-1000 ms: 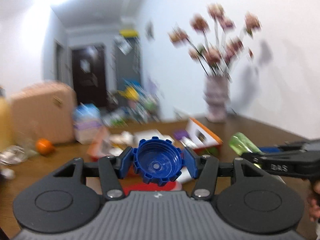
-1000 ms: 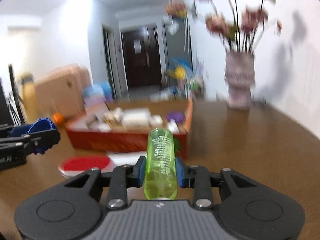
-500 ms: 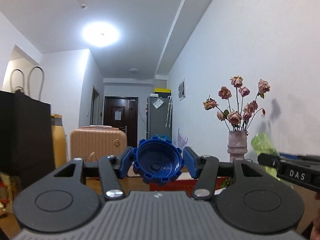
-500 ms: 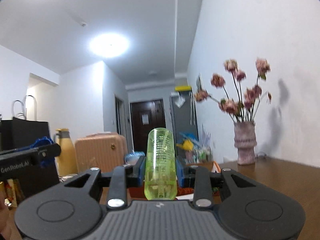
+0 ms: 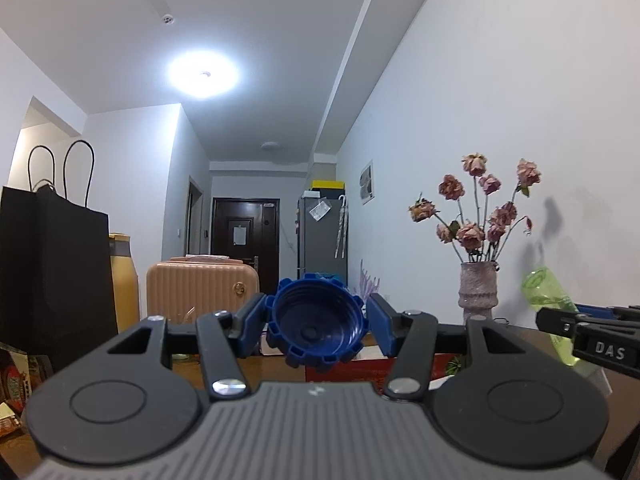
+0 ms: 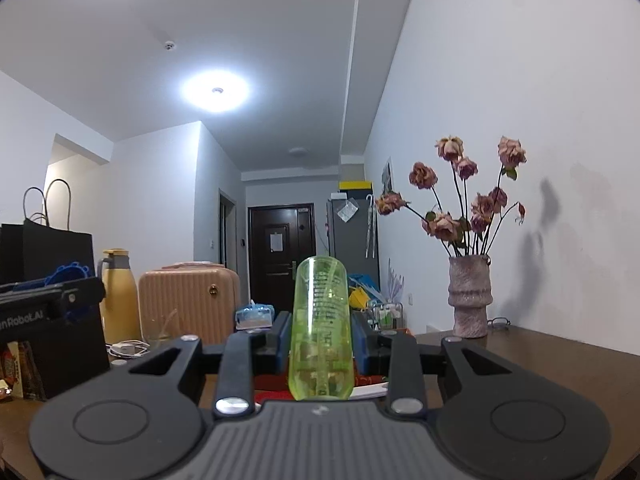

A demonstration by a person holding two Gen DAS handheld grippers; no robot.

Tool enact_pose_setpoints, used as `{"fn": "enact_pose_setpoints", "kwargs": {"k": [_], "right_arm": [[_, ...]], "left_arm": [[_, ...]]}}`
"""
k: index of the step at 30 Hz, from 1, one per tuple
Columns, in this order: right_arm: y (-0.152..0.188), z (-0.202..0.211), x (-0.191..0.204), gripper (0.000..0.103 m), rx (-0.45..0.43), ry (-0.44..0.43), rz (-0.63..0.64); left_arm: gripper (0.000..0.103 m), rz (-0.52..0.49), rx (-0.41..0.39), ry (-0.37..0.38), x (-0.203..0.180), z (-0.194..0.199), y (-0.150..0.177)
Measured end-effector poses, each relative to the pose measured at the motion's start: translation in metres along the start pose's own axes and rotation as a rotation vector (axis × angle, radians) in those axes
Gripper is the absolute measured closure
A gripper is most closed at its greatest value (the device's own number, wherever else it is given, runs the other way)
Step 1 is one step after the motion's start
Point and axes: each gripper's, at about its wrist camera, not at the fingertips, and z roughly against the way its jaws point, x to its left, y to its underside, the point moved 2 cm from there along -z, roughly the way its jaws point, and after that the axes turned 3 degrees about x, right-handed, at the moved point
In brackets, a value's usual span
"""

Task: Organize rigid objects
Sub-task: 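Carry the blue cap and green bottle into the box and open both grippers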

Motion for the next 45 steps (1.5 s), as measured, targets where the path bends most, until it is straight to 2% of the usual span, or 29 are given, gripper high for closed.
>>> {"fn": "enact_pose_setpoints", "kwargs": {"k": [2,6,11,13,14,17,19,22,25,29,34,36,39,42,45], "right_arm": [[-0.005,-0.015,-0.007,0.073,0.0,-0.011,-0.014],[-0.029,-0.064,-0.026,0.073,0.01,-0.05,-0.046],[-0.07,-0.153,-0.063,0.073,0.117,-0.125,-0.144],[-0.081,-0.193,-0.077,0.073,0.176,-0.146,-0.168],[-0.085,-0.219,-0.085,0.073,0.219,-0.149,-0.185],[-0.087,-0.292,-0.107,0.073,0.349,-0.15,-0.251],[-0.078,-0.343,-0.121,0.073,0.459,-0.131,-0.292],[-0.055,-0.404,-0.133,0.073,0.608,-0.096,-0.316],[-0.018,-0.45,-0.138,0.073,0.74,-0.04,-0.302],[0.026,-0.485,-0.134,0.073,0.85,0.029,-0.276],[0.048,-0.508,-0.12,0.072,0.909,0.074,-0.209],[0.047,-0.511,-0.115,0.067,0.898,0.094,-0.178],[0.036,-0.505,-0.113,0.067,0.879,0.095,-0.165],[0.01,-0.489,-0.116,0.064,0.84,0.092,-0.15],[-0.017,-0.467,-0.116,0.054,0.806,0.096,-0.137]], "left_arm": [[0.047,0.002,0.006,-0.003,0.004,-0.017,-0.005],[0.047,0.01,0.023,0.027,0.009,-0.077,-0.027],[0.047,0.053,0.102,0.099,0.018,-0.176,-0.057],[0.047,0.042,0.151,0.117,0.016,-0.228,-0.063],[0.047,0.049,0.188,0.123,0.015,-0.254,-0.066],[0.047,0.105,0.378,0.19,0.014,-0.342,-0.06],[0.047,0.114,0.511,0.265,0.008,-0.397,-0.045],[0.047,0.087,0.657,0.263,-0.007,-0.465,-0.01],[0.047,0.115,0.786,0.244,-0.017,-0.516,0.03],[0.047,0.1,0.867,0.212,-0.027,-0.549,0.066],[0.039,0.115,0.959,0.183,-0.029,-0.571,0.094],[0.03,0.14,0.969,0.191,-0.03,-0.57,0.098],[0.03,0.141,0.972,0.189,-0.027,-0.562,0.093],[0.02,0.101,0.942,0.219,-0.021,-0.541,0.066],[0.015,0.058,0.933,0.22,-0.016,-0.519,0.039]]}}
